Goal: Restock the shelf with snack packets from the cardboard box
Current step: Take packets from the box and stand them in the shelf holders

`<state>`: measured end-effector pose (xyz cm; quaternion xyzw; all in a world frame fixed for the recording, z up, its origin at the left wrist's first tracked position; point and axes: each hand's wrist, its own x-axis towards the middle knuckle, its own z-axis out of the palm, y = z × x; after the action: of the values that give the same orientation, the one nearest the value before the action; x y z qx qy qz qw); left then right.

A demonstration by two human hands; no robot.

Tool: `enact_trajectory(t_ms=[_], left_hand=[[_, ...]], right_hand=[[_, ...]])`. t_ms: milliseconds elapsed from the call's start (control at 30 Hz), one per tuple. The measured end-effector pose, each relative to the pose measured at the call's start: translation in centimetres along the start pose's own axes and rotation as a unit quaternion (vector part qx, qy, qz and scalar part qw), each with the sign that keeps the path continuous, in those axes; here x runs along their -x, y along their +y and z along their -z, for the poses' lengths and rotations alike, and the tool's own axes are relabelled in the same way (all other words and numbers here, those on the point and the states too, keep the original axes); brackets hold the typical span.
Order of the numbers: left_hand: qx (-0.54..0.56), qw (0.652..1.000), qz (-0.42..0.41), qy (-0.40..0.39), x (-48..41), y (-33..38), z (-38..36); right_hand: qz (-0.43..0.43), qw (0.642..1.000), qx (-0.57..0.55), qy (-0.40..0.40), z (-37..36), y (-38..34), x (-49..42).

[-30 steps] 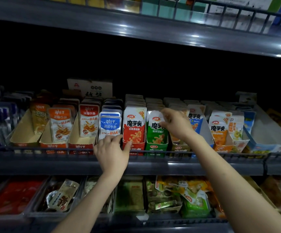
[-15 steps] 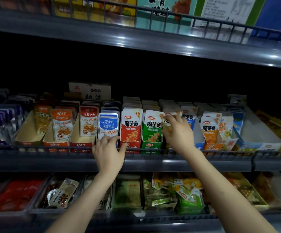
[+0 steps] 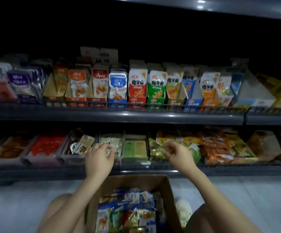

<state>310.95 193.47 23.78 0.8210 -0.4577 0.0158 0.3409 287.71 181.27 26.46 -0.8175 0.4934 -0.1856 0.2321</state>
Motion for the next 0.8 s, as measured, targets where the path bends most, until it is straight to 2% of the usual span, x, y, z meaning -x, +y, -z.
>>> enact_trajectory(t_ms=[233, 500, 667, 800], left_hand=[[-0.033, 0.996, 0.032, -0.07, 8.2, -8.2, -4.2], [-0.104, 0.98, 0.104, -0.131, 13.9, -16.0, -9.6], [-0.123, 0.969, 0.108, -0.186, 15.3, -17.9, -12.4], [-0.103, 0.972, 0.117, -0.175, 16.6, -18.0, -14.2]], right_hand=[[-0.08, 0.989, -0.009, -0.125, -10.9, 3.9, 5.3], [-0.174, 0.953, -0.027, -0.247, -22.3, 9.7, 8.5], [-0.203, 0.938, -0.02, -0.28, -26.4, 12.3, 8.2], [-0.214, 0.932, 0.017, -0.292, -28.2, 14.3, 6.7]])
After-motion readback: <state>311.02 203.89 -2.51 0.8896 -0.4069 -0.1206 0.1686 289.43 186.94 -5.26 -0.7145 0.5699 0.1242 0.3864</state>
